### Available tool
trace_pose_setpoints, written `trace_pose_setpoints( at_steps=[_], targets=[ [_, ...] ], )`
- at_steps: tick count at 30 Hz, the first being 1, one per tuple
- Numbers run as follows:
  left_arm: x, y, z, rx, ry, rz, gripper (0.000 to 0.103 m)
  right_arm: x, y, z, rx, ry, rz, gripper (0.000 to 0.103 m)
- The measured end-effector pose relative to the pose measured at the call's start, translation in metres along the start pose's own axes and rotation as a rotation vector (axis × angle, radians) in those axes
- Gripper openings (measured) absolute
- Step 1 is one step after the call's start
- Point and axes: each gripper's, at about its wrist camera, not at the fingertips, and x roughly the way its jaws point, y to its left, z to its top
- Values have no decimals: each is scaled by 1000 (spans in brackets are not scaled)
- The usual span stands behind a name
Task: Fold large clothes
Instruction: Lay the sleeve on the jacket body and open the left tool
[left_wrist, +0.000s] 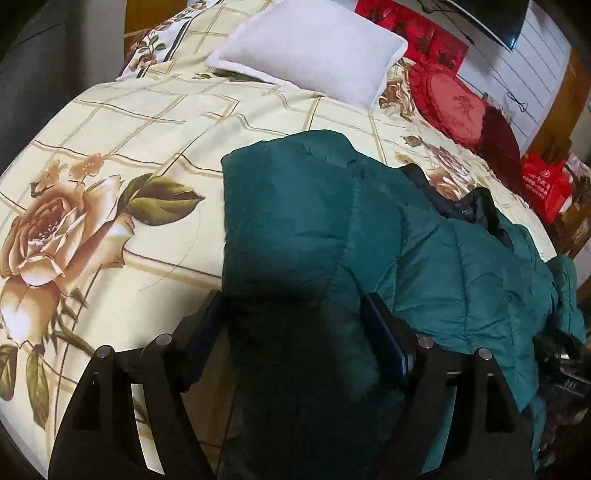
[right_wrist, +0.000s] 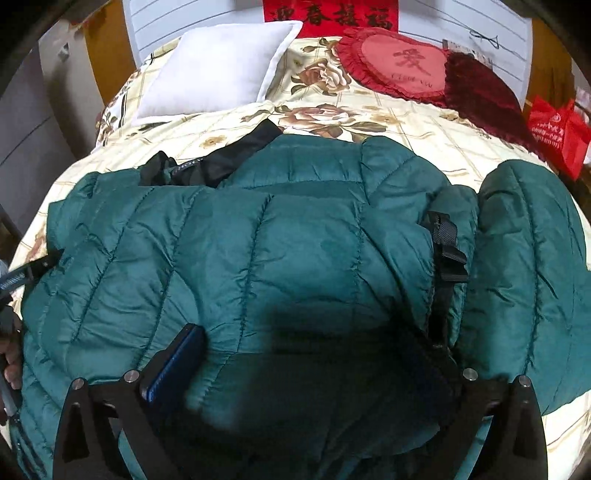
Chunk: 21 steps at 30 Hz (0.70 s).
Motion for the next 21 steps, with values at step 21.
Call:
trace_pose_setpoints(
  at_steps=[21],
  targets=[
    [-27, -9, -29, 81, -18, 2, 79, -38, 1, -43, 68, -5, -32, 103]
  ],
)
